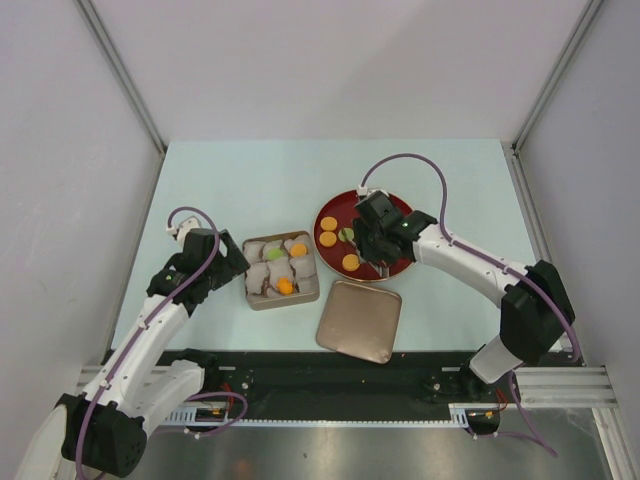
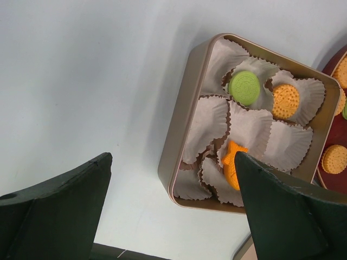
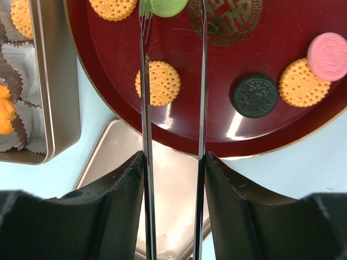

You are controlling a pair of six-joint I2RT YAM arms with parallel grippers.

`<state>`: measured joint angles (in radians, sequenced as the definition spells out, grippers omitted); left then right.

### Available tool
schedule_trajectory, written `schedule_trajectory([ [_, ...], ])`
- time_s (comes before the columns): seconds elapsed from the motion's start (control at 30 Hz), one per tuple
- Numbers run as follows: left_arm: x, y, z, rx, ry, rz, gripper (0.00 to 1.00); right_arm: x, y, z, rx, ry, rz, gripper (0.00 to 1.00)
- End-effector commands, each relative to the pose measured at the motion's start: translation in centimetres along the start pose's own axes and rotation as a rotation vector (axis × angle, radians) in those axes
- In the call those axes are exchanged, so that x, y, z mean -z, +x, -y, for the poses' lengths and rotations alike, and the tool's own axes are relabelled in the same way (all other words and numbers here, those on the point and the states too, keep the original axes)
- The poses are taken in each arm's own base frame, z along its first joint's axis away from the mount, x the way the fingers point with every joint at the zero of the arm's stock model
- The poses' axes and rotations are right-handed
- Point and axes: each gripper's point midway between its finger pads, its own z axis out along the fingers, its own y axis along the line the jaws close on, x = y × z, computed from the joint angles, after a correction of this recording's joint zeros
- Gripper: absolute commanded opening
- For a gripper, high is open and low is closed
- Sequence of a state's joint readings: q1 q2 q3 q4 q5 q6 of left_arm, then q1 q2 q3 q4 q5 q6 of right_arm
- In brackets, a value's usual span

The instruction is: Pack the cookies

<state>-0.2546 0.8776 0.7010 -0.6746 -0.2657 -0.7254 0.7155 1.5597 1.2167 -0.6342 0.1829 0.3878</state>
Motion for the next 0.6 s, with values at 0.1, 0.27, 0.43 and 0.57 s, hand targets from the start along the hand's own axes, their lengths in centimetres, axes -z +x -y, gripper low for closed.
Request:
schedule_trajectory([
  [0.1,-0.2,-0.2,0.0,0.0,0.007,0.009,1.0,-1.3,-1.1,-1.0,-0.011,-0.032,0.018,0.52],
  [0.27,-0.3,-0.2,0.0,-0.002,0.004,0.005,1.0,-2.3,-0.9,-0.8,-0.008,-0.023,0.001,0.53],
  [0.43,-0.3,-0.1,0.0,-0.003,0.004,0.004,1.0,-3.0,-0.8,-0.6,-0.014,-0.021,-0.017,0.49],
  [0.57,-0.3,-0.1,0.0,-0.005,0.003,0.003,1.0,-2.6,-1.1,-0.6,-0.017,-0.026,-0.002,0.43],
])
